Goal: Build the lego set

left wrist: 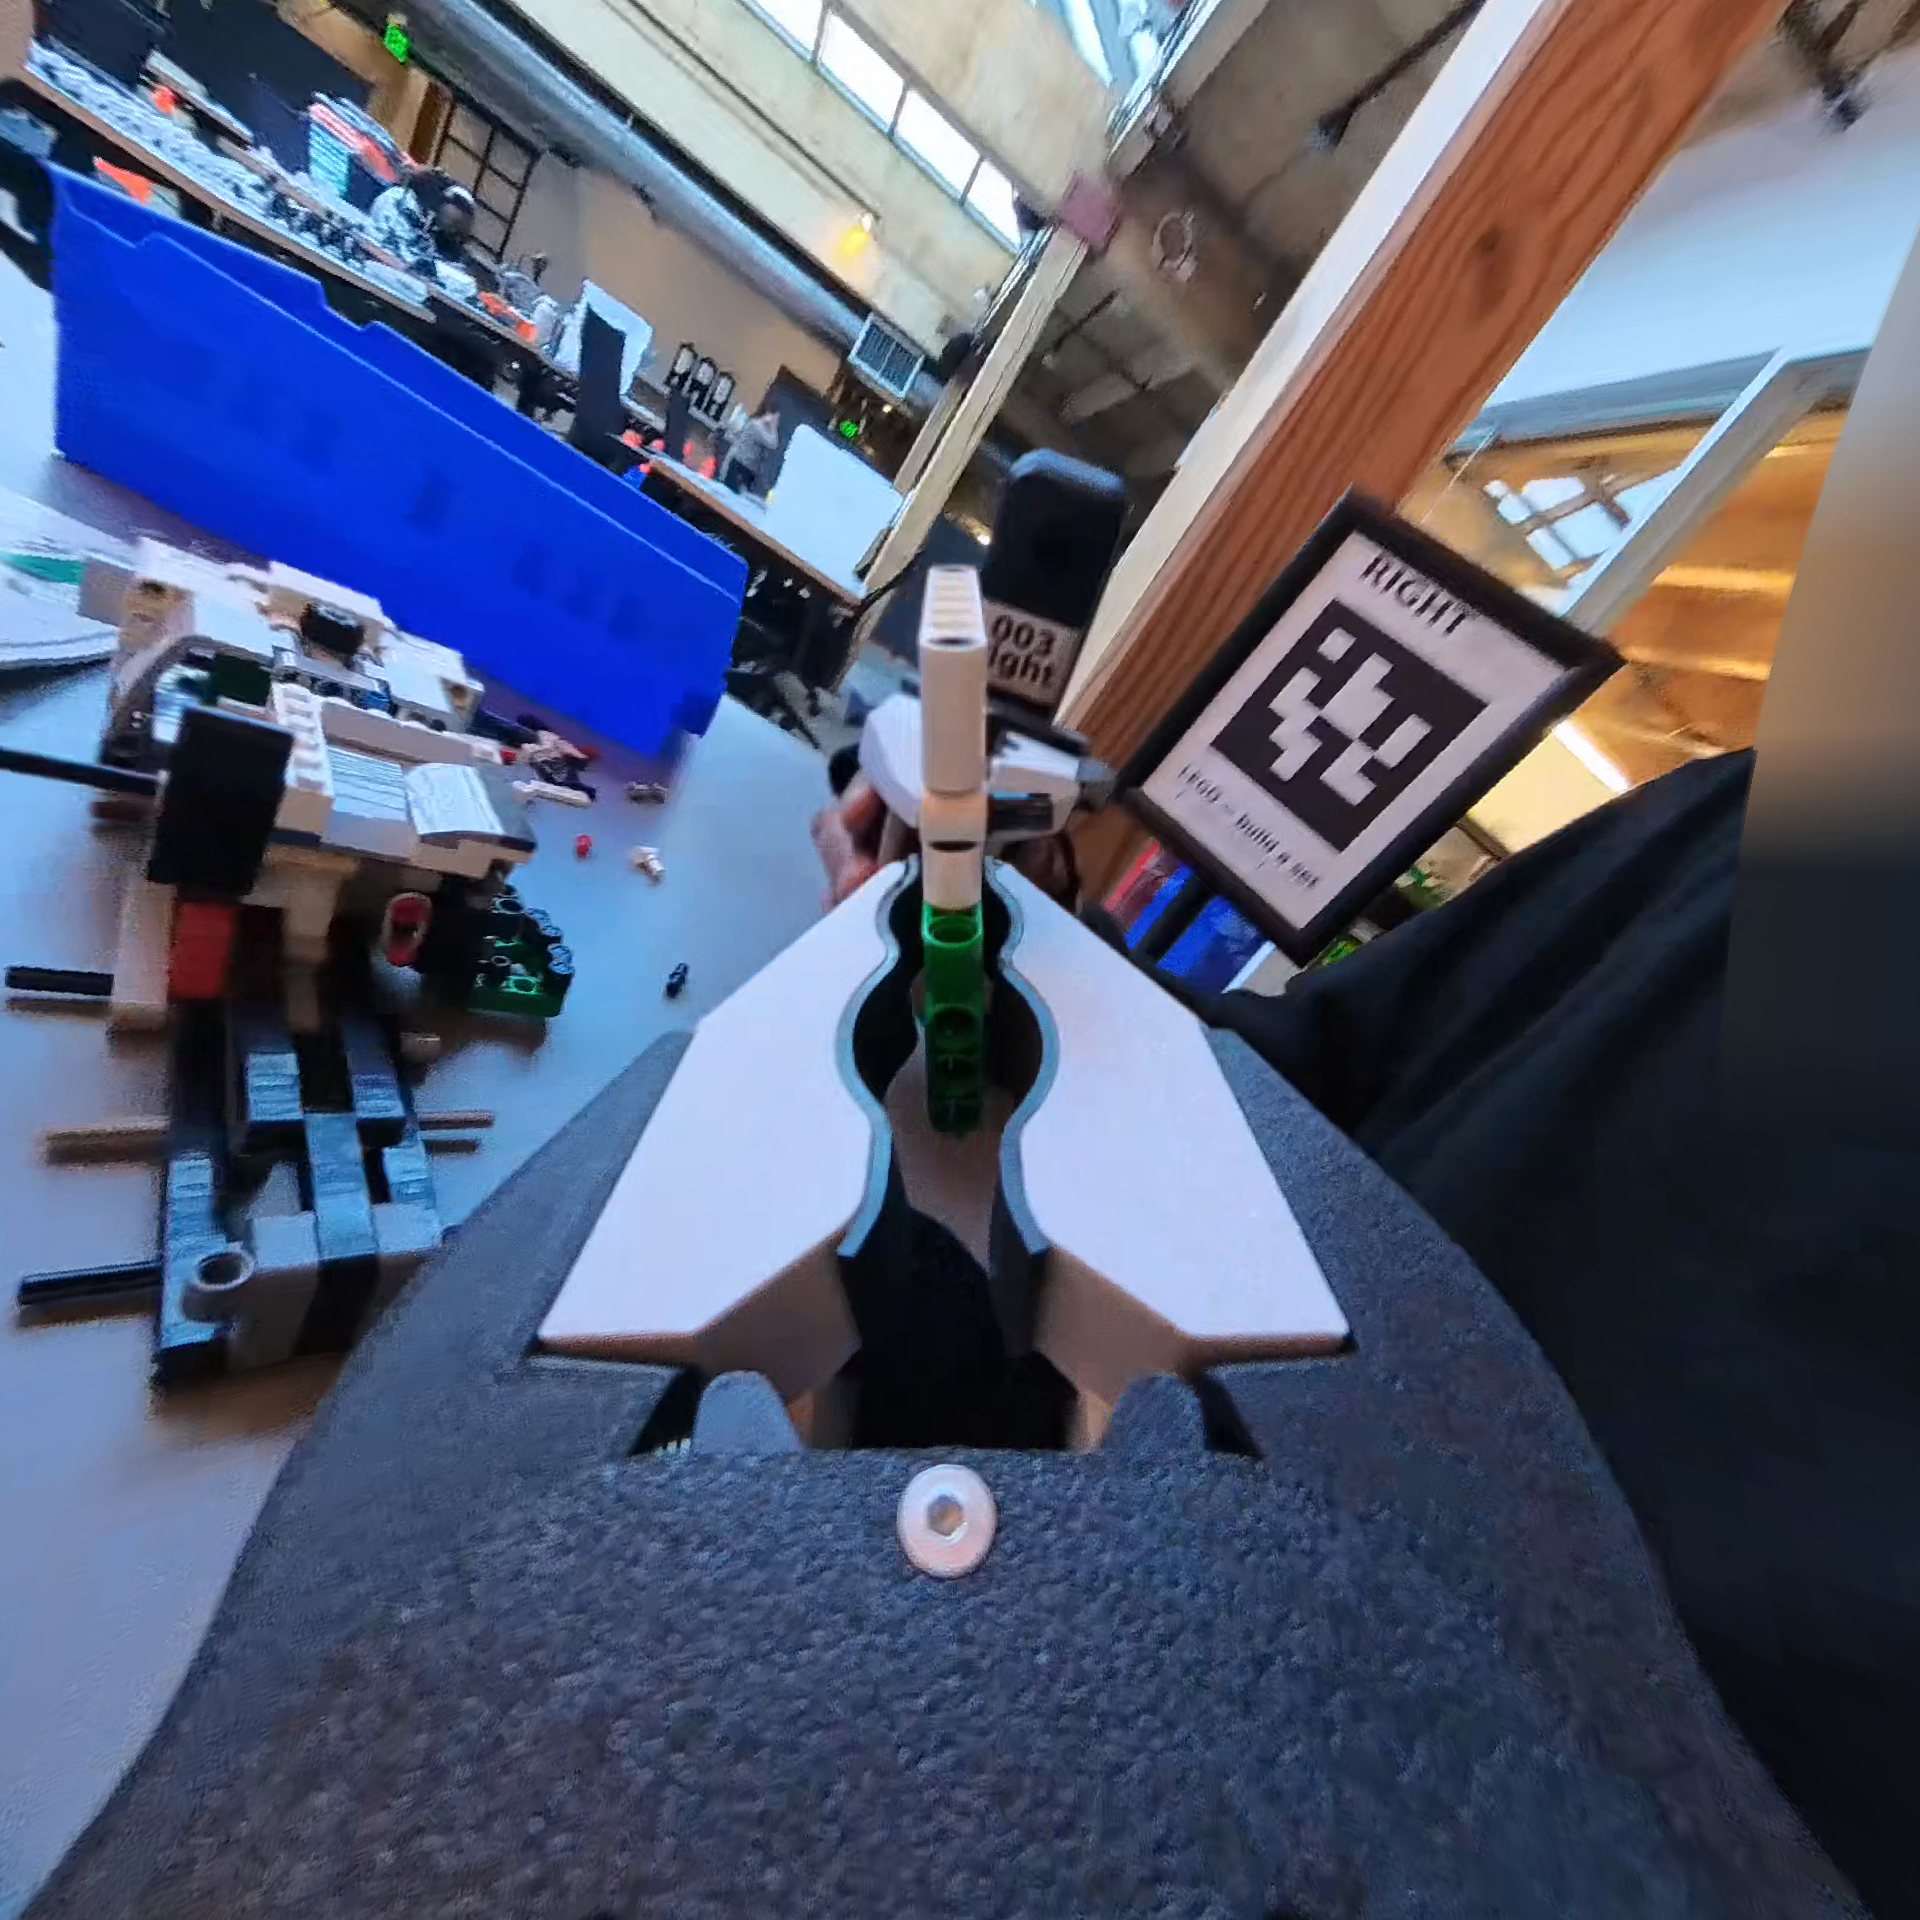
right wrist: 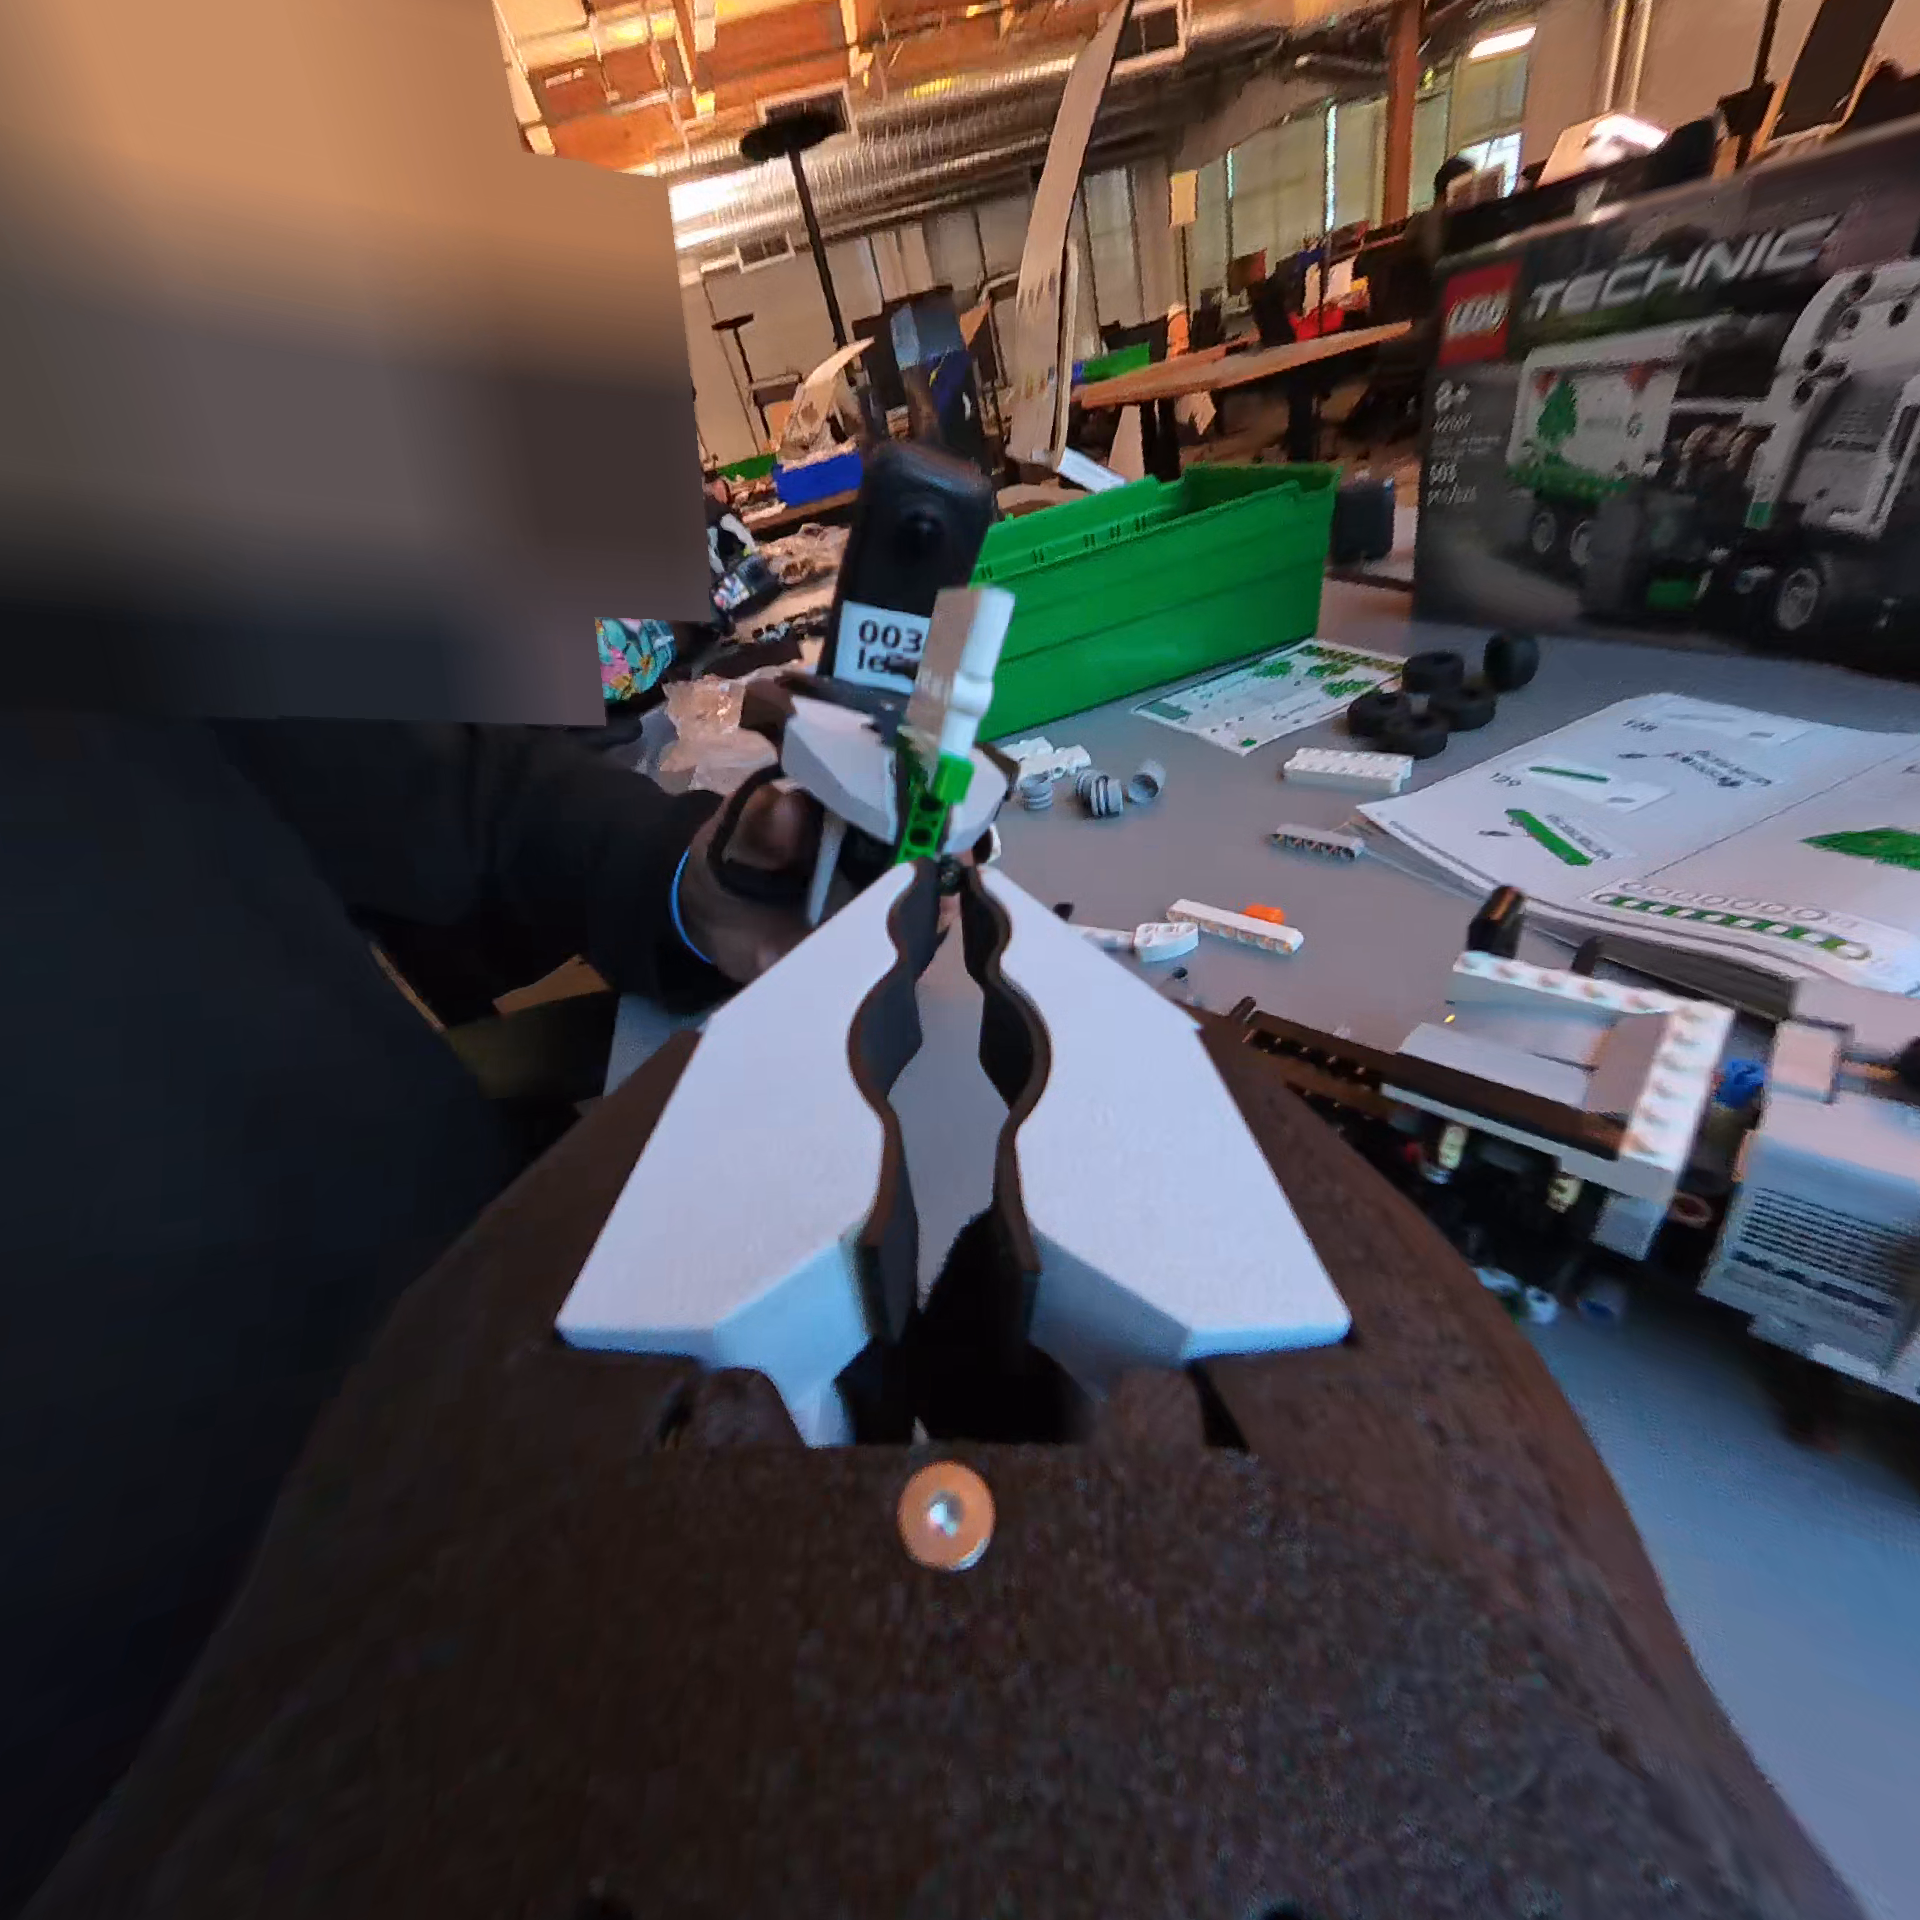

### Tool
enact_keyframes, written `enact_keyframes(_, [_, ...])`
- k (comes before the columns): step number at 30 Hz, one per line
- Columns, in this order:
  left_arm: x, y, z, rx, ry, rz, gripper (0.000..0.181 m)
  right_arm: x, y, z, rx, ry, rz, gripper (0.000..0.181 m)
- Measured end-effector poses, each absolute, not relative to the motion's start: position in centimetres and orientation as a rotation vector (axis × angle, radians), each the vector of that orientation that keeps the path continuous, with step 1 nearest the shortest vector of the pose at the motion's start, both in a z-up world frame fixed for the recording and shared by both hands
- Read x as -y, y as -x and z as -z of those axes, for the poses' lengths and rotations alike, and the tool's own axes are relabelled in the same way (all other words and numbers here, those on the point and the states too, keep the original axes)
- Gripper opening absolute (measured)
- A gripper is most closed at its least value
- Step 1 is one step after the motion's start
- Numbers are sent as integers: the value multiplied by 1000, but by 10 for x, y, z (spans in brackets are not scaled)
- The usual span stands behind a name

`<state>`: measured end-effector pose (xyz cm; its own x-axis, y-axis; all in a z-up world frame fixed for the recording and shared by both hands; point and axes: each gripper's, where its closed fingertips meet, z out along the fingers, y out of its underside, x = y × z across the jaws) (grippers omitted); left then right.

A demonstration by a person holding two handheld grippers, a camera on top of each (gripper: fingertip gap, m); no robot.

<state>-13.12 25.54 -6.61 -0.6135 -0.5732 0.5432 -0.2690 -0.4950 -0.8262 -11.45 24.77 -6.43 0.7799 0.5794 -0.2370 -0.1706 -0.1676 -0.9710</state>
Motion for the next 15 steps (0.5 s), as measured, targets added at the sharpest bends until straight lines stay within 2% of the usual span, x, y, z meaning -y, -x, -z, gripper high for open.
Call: enact_keyframes(15, [-245, 132, 70, -1493, 1249, 2331, 6, -250, 131, 71, 304, 1542, -774, 3])
